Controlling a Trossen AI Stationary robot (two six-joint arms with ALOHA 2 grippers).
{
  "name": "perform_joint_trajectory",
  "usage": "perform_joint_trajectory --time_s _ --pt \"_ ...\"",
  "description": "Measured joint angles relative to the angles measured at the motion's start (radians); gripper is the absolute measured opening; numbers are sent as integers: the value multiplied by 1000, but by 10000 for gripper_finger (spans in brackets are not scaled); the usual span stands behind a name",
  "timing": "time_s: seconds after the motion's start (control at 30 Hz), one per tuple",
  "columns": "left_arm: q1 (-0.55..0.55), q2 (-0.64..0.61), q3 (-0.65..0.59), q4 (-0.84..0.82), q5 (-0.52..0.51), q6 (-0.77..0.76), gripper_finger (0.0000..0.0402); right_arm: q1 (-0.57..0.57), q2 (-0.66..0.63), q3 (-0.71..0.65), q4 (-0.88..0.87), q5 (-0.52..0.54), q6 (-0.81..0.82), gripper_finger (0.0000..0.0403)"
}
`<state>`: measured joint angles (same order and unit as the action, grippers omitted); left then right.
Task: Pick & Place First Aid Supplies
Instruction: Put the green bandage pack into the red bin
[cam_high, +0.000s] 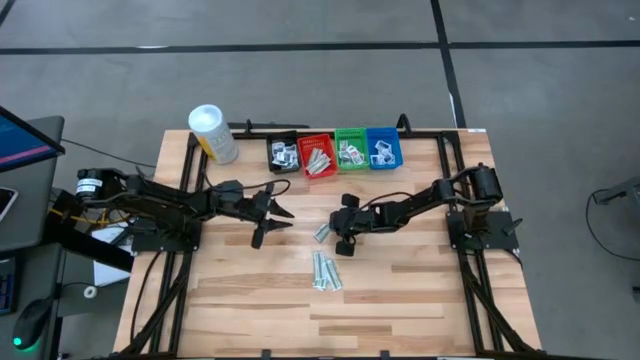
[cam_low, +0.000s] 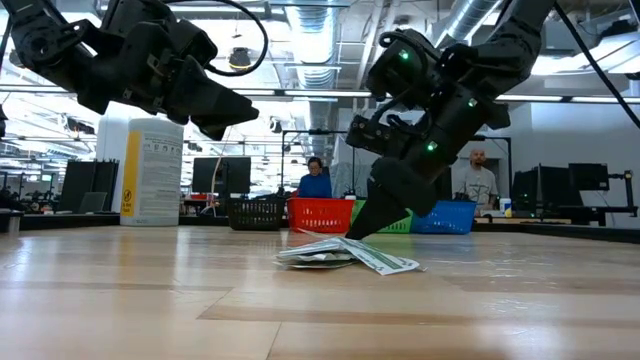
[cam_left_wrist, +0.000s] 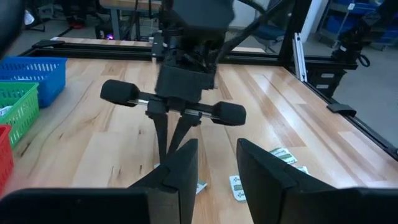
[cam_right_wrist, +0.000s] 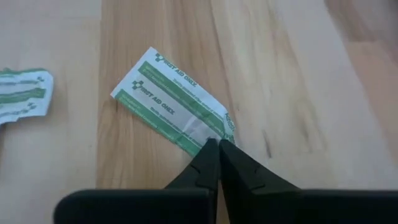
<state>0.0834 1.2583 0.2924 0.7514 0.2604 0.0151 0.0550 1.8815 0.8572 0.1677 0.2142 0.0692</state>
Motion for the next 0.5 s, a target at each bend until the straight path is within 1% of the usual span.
perform_joint_trajectory --time_s 0.5 --pt "0 0 0 9 -124 -85 111 90 -1 167 -95 314 -155 1"
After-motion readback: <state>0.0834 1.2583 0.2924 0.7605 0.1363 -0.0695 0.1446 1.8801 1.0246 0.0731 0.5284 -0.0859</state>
